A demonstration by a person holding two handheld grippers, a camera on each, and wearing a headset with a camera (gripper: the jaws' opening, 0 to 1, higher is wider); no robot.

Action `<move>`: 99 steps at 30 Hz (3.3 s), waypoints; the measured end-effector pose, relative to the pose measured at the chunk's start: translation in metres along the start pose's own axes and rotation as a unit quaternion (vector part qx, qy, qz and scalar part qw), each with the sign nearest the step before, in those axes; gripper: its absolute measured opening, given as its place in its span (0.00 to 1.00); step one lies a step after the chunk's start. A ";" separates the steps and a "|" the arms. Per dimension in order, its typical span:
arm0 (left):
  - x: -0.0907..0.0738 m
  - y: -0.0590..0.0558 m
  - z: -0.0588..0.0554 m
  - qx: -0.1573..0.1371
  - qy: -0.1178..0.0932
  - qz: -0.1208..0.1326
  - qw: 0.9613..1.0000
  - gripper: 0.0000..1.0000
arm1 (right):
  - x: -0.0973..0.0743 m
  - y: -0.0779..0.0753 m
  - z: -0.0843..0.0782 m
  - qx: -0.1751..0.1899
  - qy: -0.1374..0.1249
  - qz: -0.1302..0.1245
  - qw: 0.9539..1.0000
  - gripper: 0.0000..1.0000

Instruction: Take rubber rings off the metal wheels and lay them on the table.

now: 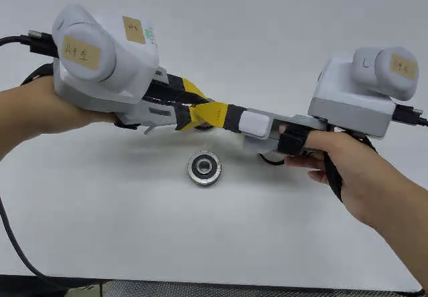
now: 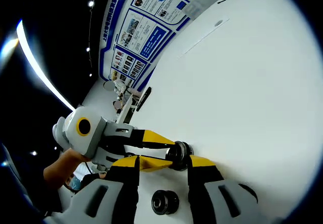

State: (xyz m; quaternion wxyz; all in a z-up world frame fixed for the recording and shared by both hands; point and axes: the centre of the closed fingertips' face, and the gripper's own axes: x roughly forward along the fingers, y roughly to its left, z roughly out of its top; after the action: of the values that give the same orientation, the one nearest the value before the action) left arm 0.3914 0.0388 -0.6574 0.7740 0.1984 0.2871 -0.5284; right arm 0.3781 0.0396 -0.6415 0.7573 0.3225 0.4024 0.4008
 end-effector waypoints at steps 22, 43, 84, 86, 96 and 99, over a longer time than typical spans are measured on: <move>0.000 -0.002 0.003 -0.001 -0.002 -0.001 1.000 0.13 | 0.002 0.000 -0.001 0.007 0.002 0.003 1.000 0.40; 0.000 -0.002 0.004 -0.001 -0.003 -0.002 1.000 0.13 | -0.001 -0.026 0.000 0.047 0.006 -0.042 0.998 0.04; 0.000 -0.004 0.004 0.002 -0.008 -0.003 1.000 0.13 | 0.004 -0.014 0.001 -0.025 0.026 -0.071 0.997 0.01; 0.000 -0.004 0.004 0.003 -0.008 -0.003 1.000 0.13 | 0.003 -0.014 0.001 -0.027 0.028 -0.071 0.997 0.01; 0.000 -0.004 0.004 0.003 -0.010 0.000 1.000 0.13 | 0.010 -0.005 0.005 -0.033 0.021 -0.056 0.998 0.01; 0.000 -0.004 0.004 0.003 -0.011 0.000 1.000 0.13 | 0.009 -0.008 0.005 -0.029 0.024 -0.058 0.998 0.01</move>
State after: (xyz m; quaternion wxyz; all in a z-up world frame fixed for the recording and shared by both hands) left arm 0.3889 0.0348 -0.6540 0.7764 0.1948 0.2774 -0.5314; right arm 0.3887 0.0424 -0.6486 0.7784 0.2665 0.4272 0.3751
